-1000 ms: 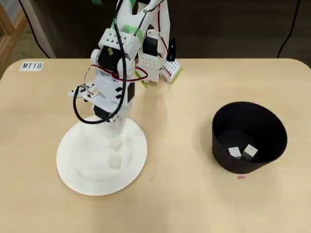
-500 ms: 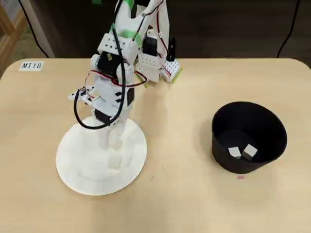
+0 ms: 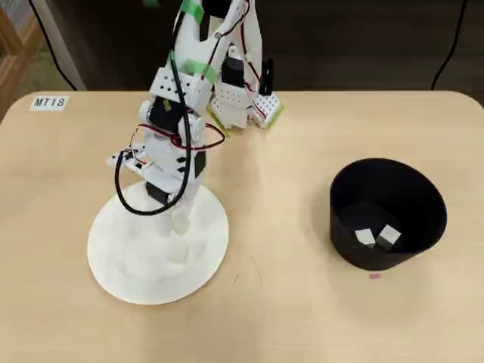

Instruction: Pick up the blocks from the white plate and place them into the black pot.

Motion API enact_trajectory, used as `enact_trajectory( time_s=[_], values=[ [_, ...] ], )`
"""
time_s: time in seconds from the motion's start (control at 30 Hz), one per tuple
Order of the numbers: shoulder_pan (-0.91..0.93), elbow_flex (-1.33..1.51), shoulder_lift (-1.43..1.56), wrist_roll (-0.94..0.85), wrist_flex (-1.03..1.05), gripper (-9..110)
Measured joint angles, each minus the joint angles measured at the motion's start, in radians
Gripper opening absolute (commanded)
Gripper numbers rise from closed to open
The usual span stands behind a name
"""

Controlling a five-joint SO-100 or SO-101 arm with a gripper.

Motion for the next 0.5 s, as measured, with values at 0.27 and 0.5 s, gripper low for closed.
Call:
enact_trajectory(
  time_s=[0.27,0.5],
  values=[
    [-0.026,0.0,-0.003,0.012,-0.051,-2],
    [0.009,0.0,0.235,0.008,-0.063,-2]
  ],
)
